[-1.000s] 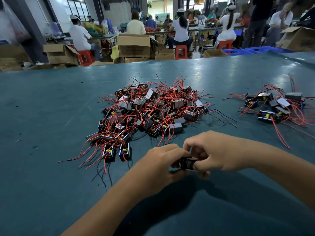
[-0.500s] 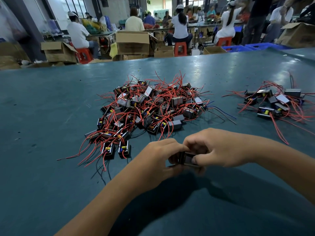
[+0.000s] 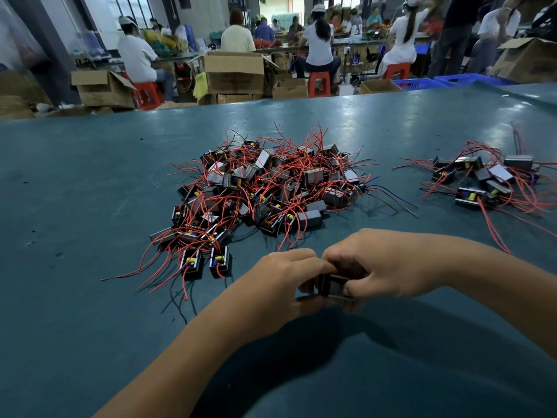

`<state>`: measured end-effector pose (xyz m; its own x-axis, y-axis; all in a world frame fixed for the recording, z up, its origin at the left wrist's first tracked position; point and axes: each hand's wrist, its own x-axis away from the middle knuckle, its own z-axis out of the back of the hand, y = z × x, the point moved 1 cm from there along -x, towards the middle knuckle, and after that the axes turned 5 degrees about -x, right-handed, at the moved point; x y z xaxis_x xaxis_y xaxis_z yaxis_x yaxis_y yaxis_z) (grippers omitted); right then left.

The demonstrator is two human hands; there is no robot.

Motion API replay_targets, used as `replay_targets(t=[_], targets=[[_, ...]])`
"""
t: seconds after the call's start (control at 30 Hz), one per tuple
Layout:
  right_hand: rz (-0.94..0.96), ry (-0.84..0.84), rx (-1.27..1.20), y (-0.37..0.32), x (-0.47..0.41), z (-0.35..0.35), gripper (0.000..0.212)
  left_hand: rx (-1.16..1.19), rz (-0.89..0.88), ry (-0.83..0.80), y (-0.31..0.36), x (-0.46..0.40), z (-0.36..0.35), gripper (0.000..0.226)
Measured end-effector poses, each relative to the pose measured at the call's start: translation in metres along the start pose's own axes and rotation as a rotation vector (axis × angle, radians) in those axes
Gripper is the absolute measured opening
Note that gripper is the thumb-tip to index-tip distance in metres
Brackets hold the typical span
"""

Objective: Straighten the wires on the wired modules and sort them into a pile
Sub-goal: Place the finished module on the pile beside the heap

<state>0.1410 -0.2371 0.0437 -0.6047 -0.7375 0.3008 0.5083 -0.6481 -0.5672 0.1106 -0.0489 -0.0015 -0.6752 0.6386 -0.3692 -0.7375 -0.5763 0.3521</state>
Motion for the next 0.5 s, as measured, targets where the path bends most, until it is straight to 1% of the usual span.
replay_targets(t=[0.17,0.23,0.33,0.4,0.5], targets=[[-0.031,0.017,-0.041,0.001,-0.003,-0.003,0.016,-0.001,0.007,0.008,-0.001,0.0,-0.002,0.031],[-0.04,0.044,-0.03,0.001,-0.006,-0.006,0.017,-0.012,0.007,0.006,0.0,0.0,-0.002,0.03],[-0.06,0.084,-0.082,0.003,-0.011,-0.012,0.02,-0.051,0.008,0.002,0.0,0.001,-0.002,0.029],[-0.072,0.122,-0.122,0.006,-0.014,-0.016,0.021,-0.075,0.008,0.006,0.001,0.001,-0.002,0.027],[-0.076,0.227,-0.153,0.008,-0.017,-0.02,0.022,-0.142,0.024,0.008,0.0,0.001,-0.002,0.028]])
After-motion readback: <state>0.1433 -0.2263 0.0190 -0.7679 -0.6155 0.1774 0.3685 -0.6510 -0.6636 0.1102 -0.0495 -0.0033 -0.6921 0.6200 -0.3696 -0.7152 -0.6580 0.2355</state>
